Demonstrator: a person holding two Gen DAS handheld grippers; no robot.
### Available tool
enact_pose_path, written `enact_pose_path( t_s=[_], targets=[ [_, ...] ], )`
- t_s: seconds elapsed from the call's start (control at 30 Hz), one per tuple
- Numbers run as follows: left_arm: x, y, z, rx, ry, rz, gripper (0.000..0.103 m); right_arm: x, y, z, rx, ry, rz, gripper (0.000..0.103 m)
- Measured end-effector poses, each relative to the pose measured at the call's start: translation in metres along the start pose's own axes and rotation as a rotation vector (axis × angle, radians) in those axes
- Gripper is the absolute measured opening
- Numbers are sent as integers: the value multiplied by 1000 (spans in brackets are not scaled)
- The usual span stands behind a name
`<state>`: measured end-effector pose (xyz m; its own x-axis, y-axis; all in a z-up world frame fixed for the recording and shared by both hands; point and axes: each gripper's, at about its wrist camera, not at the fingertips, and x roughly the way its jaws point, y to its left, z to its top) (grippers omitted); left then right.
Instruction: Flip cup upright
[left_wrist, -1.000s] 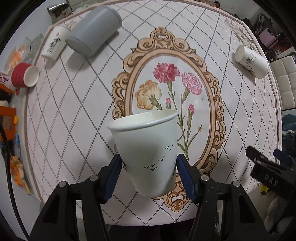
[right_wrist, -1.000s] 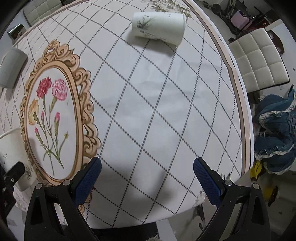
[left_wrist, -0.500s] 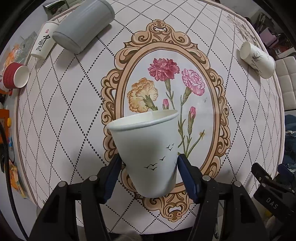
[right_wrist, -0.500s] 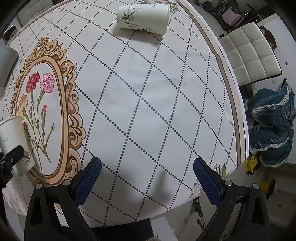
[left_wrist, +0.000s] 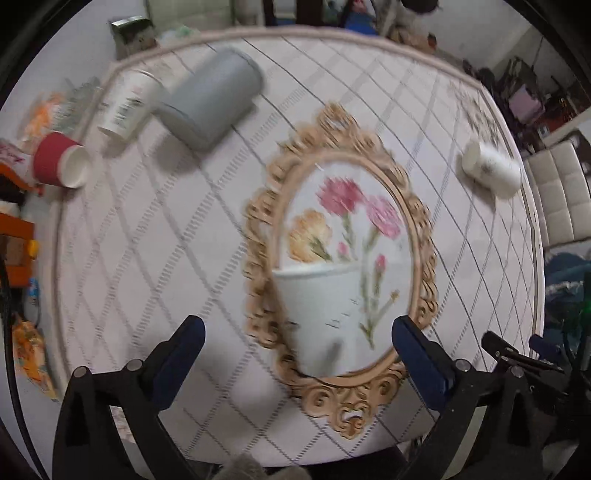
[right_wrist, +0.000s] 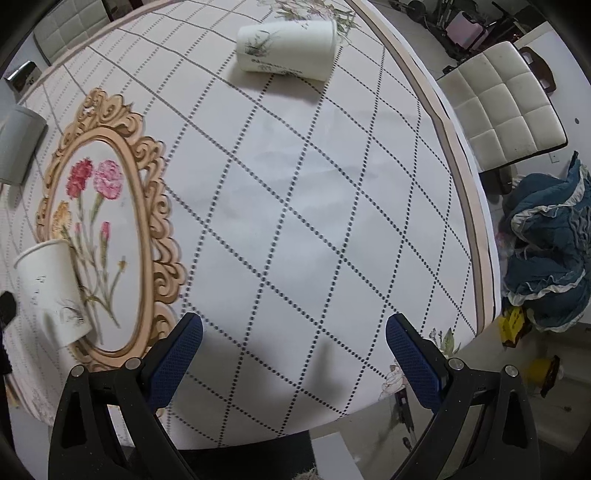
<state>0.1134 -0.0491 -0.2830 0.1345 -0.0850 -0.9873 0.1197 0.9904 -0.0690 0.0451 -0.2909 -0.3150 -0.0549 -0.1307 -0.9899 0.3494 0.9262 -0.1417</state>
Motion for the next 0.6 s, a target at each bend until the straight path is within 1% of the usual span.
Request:
enact_pose_path(
  t_s=[0.07,0.17,0.23,0.3,0.47,0.53,0.6],
  targets=[
    [-13,18,-4,-17,-48,46,103,-6,7,1,-17,-5,22,101],
    [-20,41,-17,-24,-94,138,103,-16,25,2,-64,-14,55,101],
    [-18,55,-23,-21,-93,215,103,-21,41,2,-98,-13,89,101],
    [-9,72,-29,-31,-68,248,103,-26,61,2,-135,-6,130,101],
    [17,105,-48,-93,22,270,103,-30,117,1,-226,22,219,100],
    [26,116,-58,-115,49,268,103,-30,136,1,-253,25,232,98],
    [36,125,-67,-129,78,273,103,-31,154,0,-275,29,240,98]
  ],
)
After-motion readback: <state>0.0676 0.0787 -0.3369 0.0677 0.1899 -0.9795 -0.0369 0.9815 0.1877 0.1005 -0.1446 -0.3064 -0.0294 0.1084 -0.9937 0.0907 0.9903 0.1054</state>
